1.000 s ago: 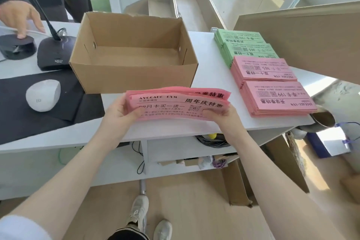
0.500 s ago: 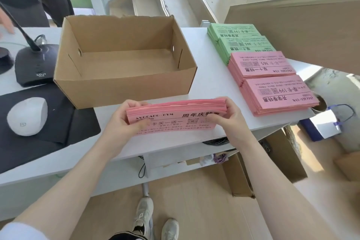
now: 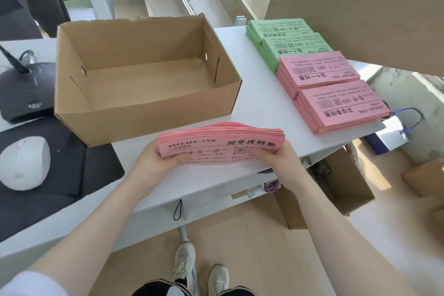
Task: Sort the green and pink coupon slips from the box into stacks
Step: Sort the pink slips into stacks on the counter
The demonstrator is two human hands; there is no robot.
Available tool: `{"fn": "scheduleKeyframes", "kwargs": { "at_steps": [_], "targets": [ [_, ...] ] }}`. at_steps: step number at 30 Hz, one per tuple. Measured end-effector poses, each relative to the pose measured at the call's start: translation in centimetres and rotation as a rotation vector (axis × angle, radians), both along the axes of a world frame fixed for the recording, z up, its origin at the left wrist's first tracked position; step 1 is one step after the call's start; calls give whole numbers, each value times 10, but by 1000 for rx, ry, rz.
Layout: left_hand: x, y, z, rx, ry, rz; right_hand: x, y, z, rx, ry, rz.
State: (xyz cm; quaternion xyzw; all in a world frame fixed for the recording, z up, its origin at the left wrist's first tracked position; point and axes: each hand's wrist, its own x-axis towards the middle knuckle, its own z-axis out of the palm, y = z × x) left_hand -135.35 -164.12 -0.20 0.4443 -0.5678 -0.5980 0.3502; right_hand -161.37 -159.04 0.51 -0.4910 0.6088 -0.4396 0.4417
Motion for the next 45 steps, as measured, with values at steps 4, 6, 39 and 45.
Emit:
{"fn": "scheduleKeyframes", "kwargs": {
  "at_steps": [4, 6, 39, 45],
  "targets": [
    [-1, -4, 4, -45, -32, -38, -2, 4, 8, 20, -4, -45],
    [-4, -5, 11, -126, -50, -47, -4, 8, 14, 32, 21, -94],
    [-240, -50, 62, -14, -14, -493, -160, -15, 70, -262, -547, -825],
    [-298, -72, 54, -14, -93, -341, -249, -18, 49, -50, -281, -918]
  ]
}}
